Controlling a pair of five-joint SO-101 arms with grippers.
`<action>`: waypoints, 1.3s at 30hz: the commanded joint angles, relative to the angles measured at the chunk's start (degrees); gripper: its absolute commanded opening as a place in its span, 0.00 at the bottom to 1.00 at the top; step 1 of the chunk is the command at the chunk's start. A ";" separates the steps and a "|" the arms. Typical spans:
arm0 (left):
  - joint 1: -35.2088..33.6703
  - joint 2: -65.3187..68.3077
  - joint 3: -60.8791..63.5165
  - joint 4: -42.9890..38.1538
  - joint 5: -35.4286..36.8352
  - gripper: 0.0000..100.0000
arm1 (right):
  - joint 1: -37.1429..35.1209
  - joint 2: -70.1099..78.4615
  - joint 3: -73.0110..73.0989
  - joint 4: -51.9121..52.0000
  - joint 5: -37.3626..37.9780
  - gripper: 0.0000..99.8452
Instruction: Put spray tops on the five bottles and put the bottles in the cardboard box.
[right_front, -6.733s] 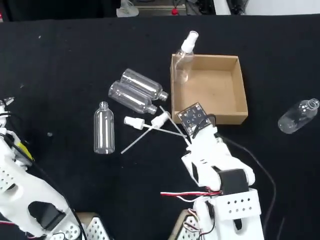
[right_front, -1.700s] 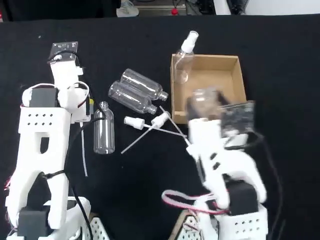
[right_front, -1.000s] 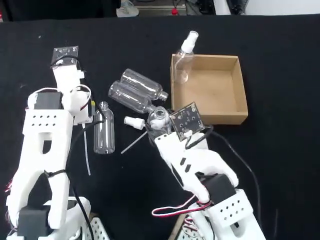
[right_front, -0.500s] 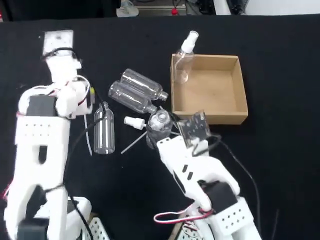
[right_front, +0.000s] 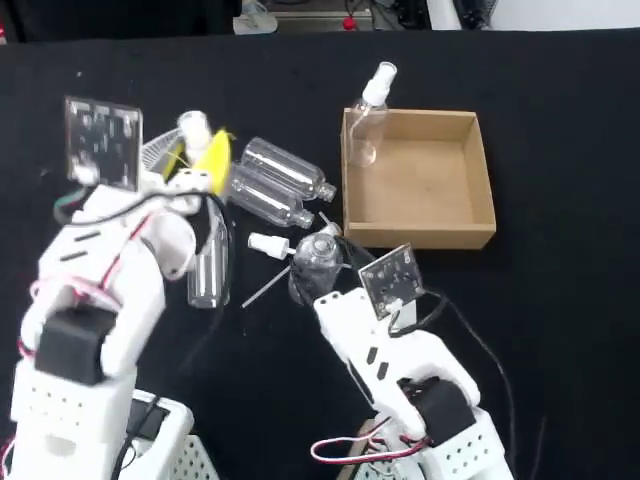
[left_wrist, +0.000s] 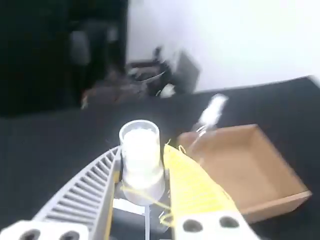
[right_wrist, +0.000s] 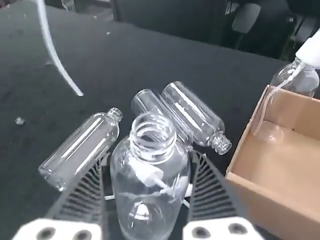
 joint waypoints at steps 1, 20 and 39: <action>4.18 -7.03 3.47 -7.82 0.18 0.03 | -0.70 -7.08 1.27 -5.80 0.00 0.01; 13.67 -10.11 14.37 -23.82 -0.18 0.03 | -0.79 -7.08 3.03 -8.35 0.00 0.01; 19.12 -5.54 -0.84 -7.91 -0.18 0.03 | -0.62 -7.08 3.12 -8.00 0.09 0.01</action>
